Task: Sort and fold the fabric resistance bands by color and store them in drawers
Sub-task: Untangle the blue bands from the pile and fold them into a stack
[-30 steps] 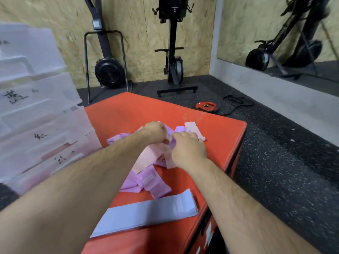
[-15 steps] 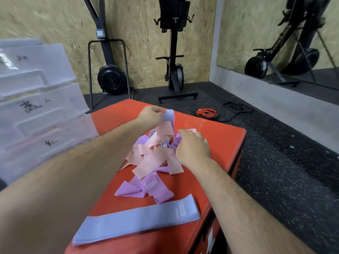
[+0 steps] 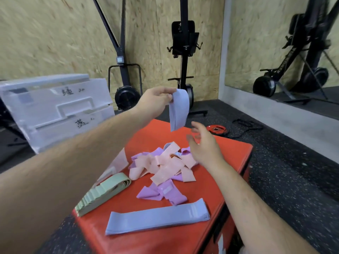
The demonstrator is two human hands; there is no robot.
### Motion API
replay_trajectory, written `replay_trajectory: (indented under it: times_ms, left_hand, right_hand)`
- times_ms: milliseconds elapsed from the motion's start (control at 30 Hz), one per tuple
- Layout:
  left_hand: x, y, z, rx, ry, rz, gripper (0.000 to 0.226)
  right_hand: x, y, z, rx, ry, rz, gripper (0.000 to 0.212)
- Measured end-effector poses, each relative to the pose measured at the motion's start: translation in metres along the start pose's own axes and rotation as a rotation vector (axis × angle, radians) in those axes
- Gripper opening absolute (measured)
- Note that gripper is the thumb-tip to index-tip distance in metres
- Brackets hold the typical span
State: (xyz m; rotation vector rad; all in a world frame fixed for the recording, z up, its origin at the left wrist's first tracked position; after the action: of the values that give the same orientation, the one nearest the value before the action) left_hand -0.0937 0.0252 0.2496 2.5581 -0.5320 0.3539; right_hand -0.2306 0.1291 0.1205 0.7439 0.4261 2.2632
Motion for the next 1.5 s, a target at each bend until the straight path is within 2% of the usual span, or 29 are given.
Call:
replay_trajectory:
  times_ms: [67, 133, 233, 400, 500, 600, 700, 767, 833, 900, 967, 1000, 1100, 1233, 1367, 1500]
  left_hand:
    - [0.005, -0.026, -0.003, -0.008, -0.002, 0.000, 0.028]
    - [0.009, -0.054, 0.004, -0.006, -0.013, -0.007, 0.029]
    - [0.018, -0.094, 0.026, 0.032, -0.037, -0.052, 0.032]
    - [0.020, -0.152, 0.072, 0.073, -0.105, -0.049, 0.040]
    - [0.015, -0.170, 0.091, 0.098, -0.096, 0.016, 0.047]
    - [0.018, -0.175, 0.096, 0.106, 0.012, 0.043, 0.046]
    - [0.028, -0.177, 0.093, 0.059, 0.097, -0.037, 0.035]
    - [0.034, -0.180, 0.091, -0.046, 0.218, -0.041, 0.033]
    - [0.038, -0.182, 0.091, -0.127, 0.286, 0.014, 0.038]
    - [0.040, -0.182, 0.093, -0.181, 0.318, 0.062, 0.045]
    - [0.040, -0.180, 0.095, -0.250, 0.390, 0.042, 0.046]
    - [0.041, -0.179, 0.096, -0.261, 0.396, 0.001, 0.039]
    - [0.044, -0.175, 0.095, -0.231, 0.330, -0.108, 0.012]
    - [0.044, -0.175, 0.095, -0.147, 0.311, -0.088, 0.012]
    - [0.043, -0.175, 0.098, -0.073, 0.224, -0.063, 0.006]
    - [0.046, -0.175, 0.102, -0.010, 0.211, -0.108, 0.011]
  right_hand:
    - [0.000, -0.008, 0.012, -0.032, 0.232, 0.061, 0.044]
    - [-0.002, -0.020, 0.022, -0.020, 0.332, 0.061, 0.035]
    - [-0.005, -0.038, 0.027, -0.017, 0.364, 0.043, 0.014]
    - [-0.020, -0.068, 0.025, -0.186, 0.376, 0.246, 0.017]
    - [-0.028, -0.078, 0.032, -0.238, 0.439, 0.262, 0.024]
    - [-0.036, -0.081, 0.045, -0.271, 0.533, 0.295, 0.013]
    - [-0.046, -0.083, 0.047, -0.342, 0.587, 0.359, 0.034]
    - [-0.051, -0.083, 0.046, -0.360, 0.615, 0.389, 0.046]
    - [-0.055, -0.082, 0.044, -0.329, 0.611, 0.420, 0.045]
    - [-0.056, -0.082, 0.046, -0.278, 0.576, 0.433, 0.034]
    - [-0.056, -0.082, 0.047, -0.215, 0.503, 0.423, 0.020]
    - [-0.056, -0.083, 0.047, -0.189, 0.455, 0.413, 0.014]
    - [-0.058, -0.084, 0.044, -0.135, 0.337, 0.393, 0.011]
    - [-0.062, -0.088, 0.049, -0.051, 0.279, 0.403, 0.013]
    - [-0.067, -0.093, 0.047, -0.070, 0.274, 0.448, 0.014]
    - [-0.071, -0.098, 0.043, -0.106, 0.297, 0.559, 0.013]
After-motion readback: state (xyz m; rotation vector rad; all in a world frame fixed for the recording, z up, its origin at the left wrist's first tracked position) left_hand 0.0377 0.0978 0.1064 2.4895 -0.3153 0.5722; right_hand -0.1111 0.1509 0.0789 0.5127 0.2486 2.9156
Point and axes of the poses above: each hand's wrist, its own y-axis towards the middle knuckle, its own x-axis out of the back of the hand, z = x × y, the point moved 5 cm from there along y, towards the middle knuckle, and after that the axes turned 4 degrees about -z, right-handed, at the moved point
